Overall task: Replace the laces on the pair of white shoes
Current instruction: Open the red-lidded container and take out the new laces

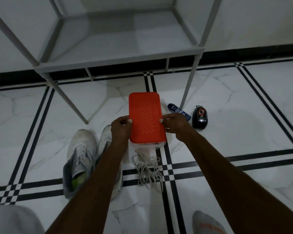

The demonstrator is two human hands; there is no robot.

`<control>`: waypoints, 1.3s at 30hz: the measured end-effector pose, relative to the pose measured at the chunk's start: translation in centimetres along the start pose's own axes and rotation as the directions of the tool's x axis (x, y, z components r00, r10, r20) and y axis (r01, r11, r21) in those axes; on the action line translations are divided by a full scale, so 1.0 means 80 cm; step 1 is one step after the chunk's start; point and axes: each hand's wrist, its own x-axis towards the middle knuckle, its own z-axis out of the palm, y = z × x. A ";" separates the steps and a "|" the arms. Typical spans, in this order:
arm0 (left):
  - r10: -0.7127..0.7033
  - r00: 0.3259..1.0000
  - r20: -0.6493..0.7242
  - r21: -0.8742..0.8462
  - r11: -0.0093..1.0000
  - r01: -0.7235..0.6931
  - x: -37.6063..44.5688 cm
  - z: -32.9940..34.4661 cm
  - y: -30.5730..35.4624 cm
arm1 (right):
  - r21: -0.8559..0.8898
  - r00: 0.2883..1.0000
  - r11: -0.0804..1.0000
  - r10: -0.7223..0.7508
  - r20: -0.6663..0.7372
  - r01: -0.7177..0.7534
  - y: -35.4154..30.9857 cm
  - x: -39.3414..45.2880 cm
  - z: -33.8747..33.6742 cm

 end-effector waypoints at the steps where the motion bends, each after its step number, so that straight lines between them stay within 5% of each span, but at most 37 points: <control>1: 0.016 1.000 -0.001 -0.002 1.000 -0.016 -0.007 -0.003 0.011 | -0.001 1.000 1.000 -0.003 0.000 0.003 -0.009 -0.010 -0.002; 24: 0.085 0.944 0.319 -0.184 0.983 -0.026 -0.109 -0.060 0.100 | 0.097 0.976 0.985 -0.154 0.154 0.140 -0.085 -0.149 -0.001; 39: 0.237 0.952 0.196 -0.329 0.930 -0.163 -0.150 -0.077 0.201 | 0.351 0.937 0.915 -0.281 0.206 0.197 -0.165 -0.202 -0.062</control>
